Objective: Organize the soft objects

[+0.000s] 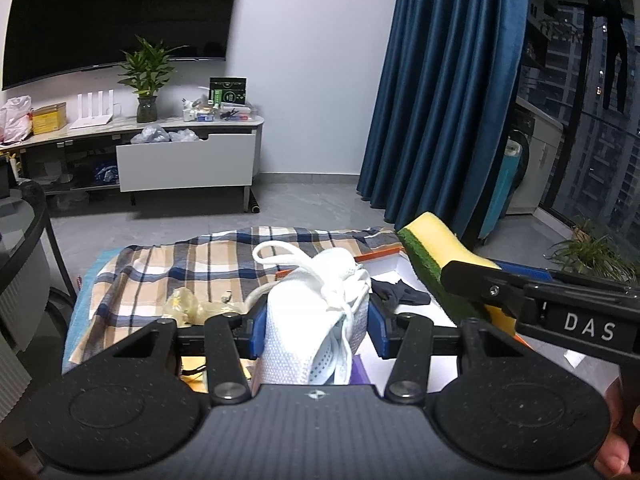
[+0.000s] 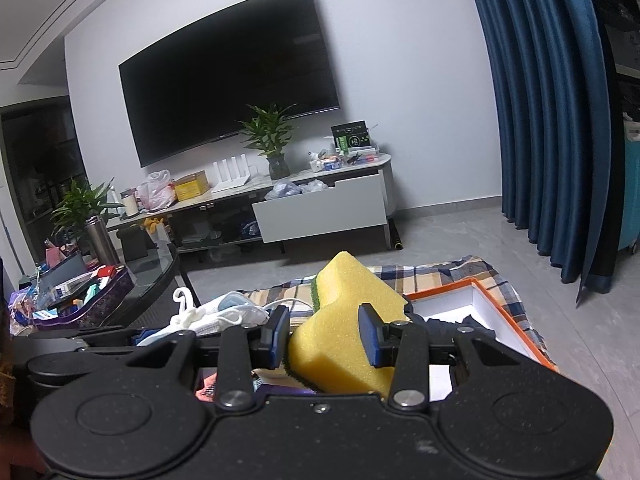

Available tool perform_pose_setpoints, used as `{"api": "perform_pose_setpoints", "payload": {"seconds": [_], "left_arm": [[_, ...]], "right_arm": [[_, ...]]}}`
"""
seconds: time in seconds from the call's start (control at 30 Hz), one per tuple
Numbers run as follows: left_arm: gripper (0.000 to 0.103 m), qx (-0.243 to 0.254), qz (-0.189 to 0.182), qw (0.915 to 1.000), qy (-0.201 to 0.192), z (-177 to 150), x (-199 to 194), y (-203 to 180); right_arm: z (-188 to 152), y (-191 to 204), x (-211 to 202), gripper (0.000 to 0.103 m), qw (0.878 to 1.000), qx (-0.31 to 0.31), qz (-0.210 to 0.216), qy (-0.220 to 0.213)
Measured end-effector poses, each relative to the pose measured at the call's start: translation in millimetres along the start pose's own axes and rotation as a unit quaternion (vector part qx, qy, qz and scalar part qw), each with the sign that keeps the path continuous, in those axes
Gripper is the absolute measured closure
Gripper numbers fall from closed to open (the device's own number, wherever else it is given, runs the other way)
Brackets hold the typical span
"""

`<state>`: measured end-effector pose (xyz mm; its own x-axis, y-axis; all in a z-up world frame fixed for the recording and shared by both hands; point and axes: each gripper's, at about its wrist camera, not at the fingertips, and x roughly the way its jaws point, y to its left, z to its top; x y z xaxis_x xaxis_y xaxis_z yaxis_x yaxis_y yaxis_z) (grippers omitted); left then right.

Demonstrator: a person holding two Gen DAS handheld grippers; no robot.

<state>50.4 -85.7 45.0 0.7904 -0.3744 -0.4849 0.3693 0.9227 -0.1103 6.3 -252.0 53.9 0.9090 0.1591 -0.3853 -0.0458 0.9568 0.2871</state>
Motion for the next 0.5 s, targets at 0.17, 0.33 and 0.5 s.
{"api": "perform_pose_setpoints", "payload": {"seconds": [0.17,0.33,0.5], "left_arm": [[0.053,0.006,-0.008,0.9999,0.005,-1,6,-7],[0.053,0.012,-0.017,0.9997,0.01,0,13,-13],[0.053,0.02,-0.03,0.9992,0.018,2,21,-20]], "right_arm": [[-1,-10,1,0.056,1.0,0.006,-0.008,0.0],[-1,-22,1,0.056,1.0,0.013,-0.019,-0.002],[-4,-35,3,0.056,0.999,0.017,-0.037,0.0]]}}
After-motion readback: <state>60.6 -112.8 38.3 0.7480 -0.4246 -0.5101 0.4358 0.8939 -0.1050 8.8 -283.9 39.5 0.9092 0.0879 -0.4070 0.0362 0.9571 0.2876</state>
